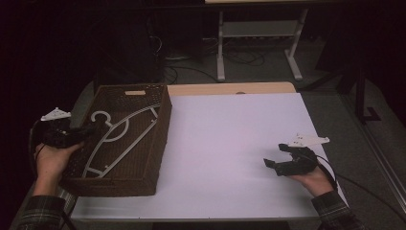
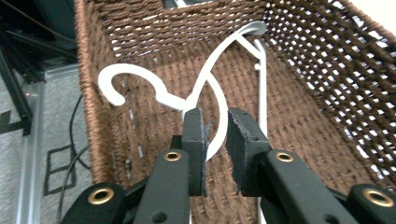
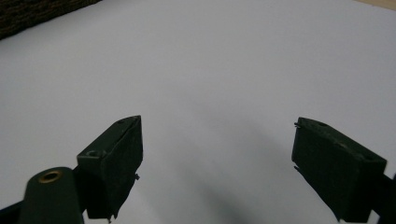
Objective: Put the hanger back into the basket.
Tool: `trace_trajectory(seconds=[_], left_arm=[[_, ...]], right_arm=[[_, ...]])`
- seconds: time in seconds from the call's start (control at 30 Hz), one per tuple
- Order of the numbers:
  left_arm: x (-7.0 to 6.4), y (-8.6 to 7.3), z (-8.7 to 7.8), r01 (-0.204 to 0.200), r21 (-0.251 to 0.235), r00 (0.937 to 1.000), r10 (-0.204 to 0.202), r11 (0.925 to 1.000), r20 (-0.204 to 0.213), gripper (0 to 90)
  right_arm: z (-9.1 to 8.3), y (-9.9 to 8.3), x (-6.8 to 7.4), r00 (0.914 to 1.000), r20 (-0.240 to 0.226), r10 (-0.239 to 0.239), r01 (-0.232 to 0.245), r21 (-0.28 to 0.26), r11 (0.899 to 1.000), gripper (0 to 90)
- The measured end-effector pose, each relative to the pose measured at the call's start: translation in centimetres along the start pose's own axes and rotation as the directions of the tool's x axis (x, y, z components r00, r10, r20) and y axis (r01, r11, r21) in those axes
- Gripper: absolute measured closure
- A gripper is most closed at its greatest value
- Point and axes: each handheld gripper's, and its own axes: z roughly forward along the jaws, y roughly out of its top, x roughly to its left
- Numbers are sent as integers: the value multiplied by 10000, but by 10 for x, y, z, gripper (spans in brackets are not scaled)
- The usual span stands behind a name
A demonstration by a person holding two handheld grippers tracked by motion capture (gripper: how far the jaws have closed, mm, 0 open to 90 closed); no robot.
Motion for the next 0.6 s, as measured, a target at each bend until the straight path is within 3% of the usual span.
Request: trace_trajectory(seconds=[0.37,0.6], left_arm=[[-21,14,0,255,-571,9962,-206,9980,847,503],[-46,26,2,104,-848,9912,9,9963,1324,335]], right_arm=[[-6,3,0,10000,-2,-93,93,-145,9999,158],[-13,6,2,9997,-58,-225,222,-421,9989,146]])
